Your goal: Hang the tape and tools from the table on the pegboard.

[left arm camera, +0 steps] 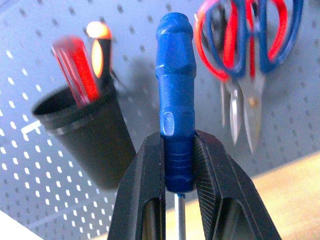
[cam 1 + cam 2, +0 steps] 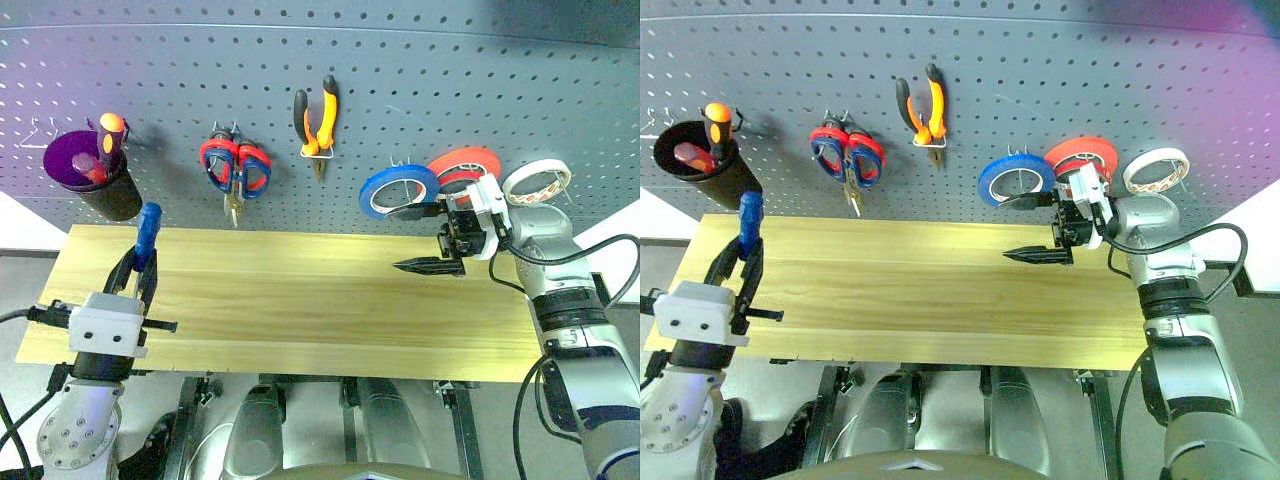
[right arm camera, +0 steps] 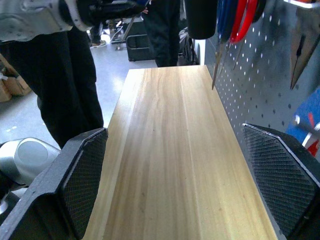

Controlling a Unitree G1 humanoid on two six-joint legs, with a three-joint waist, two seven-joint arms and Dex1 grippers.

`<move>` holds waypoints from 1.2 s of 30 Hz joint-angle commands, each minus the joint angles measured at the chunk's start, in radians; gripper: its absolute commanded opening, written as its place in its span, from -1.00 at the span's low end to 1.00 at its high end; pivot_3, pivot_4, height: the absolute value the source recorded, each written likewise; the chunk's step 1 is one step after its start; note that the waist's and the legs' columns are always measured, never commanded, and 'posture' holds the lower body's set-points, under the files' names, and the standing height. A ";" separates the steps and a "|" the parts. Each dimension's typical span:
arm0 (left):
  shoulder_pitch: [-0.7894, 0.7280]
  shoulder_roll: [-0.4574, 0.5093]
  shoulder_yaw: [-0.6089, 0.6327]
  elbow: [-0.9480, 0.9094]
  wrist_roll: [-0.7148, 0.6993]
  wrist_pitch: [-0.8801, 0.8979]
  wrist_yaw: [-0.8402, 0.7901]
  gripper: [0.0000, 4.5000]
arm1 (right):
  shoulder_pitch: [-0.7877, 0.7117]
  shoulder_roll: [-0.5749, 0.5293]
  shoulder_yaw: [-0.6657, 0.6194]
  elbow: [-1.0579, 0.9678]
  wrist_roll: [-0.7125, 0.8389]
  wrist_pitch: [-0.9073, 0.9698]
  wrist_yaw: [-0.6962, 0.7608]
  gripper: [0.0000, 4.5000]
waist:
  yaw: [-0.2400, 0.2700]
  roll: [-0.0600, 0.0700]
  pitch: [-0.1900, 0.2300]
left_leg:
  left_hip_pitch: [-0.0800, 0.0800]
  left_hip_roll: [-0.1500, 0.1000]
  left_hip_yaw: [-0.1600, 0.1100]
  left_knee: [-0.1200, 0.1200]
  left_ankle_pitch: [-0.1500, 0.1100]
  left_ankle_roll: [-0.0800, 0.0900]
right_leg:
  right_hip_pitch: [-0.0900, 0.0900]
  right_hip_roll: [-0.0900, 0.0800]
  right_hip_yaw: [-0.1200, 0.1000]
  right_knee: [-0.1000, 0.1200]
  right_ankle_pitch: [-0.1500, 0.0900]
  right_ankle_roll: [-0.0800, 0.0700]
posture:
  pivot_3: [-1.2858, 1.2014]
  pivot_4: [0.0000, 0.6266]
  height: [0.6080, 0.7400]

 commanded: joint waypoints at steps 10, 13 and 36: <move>-0.229 0.093 0.066 -0.125 -0.021 0.200 0.004 -0.79 | -0.028 0.003 -0.006 0.032 0.012 -0.041 0.006 1.00 | 0.002 0.001 -0.017 | 0.003 0.000 0.000 0.000 0.002 -0.001 | 0.002 0.001 0.000 0.002 0.004 -0.003 | 0.15 -0.41 0.90; -0.303 0.121 0.066 -0.137 -0.029 0.266 0.001 -0.79 | -0.033 0.007 -0.007 0.034 0.014 -0.041 0.006 1.00 | -0.001 0.001 -0.018 | 0.008 0.000 -0.001 0.000 0.002 -0.002 | 0.007 0.001 0.000 0.002 0.006 -0.005 | 0.15 -0.40 0.90; -0.634 0.284 0.185 -0.006 -0.070 0.453 -0.011 -0.79 | -0.004 0.000 -0.026 0.006 0.005 -0.025 0.006 1.00 | -0.004 0.001 -0.018 | 0.019 0.001 -0.003 0.000 0.003 -0.002 | 0.019 0.004 0.000 0.000 0.005 -0.006 | 0.13 -0.33 0.90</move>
